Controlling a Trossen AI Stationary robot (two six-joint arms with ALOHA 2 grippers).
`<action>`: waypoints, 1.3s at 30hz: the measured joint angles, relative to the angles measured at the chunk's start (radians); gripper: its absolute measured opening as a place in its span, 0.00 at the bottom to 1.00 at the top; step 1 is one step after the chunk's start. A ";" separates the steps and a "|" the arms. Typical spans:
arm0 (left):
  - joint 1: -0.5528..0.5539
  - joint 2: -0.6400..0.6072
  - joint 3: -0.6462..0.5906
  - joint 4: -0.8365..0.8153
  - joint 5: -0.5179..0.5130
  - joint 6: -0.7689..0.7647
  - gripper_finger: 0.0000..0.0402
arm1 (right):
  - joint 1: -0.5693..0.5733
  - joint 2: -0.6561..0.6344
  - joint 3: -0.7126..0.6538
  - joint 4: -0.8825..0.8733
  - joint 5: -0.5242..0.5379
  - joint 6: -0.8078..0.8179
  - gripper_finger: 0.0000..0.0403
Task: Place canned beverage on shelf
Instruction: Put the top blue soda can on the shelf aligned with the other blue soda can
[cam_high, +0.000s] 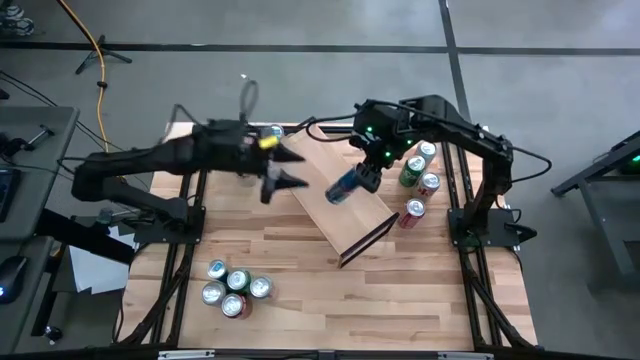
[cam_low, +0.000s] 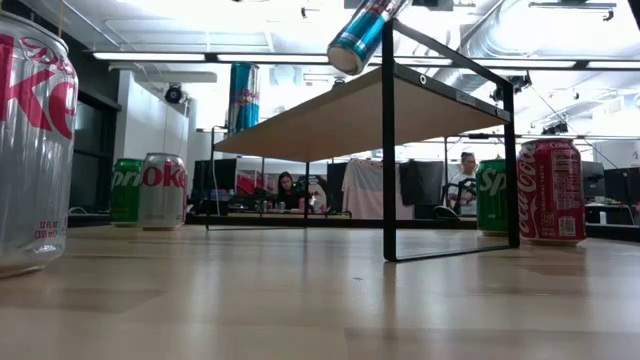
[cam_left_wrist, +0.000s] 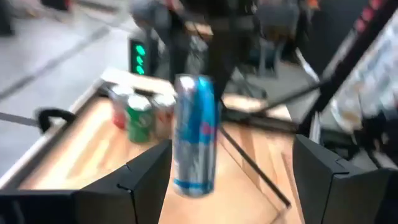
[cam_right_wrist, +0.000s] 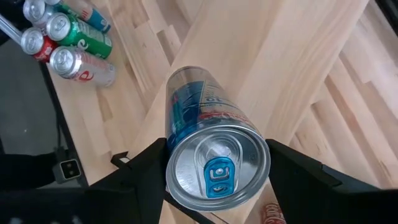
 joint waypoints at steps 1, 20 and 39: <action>-0.006 0.024 0.000 0.000 0.001 0.001 0.59 | 0.000 0.000 0.000 0.001 0.000 0.000 0.56; -0.003 0.297 0.001 0.145 0.076 -0.077 0.59 | 0.032 -0.002 0.000 0.065 -0.019 -0.132 0.56; 0.047 0.299 0.001 0.062 0.171 -0.066 0.20 | 0.024 -0.006 0.000 0.109 -0.032 -0.131 0.72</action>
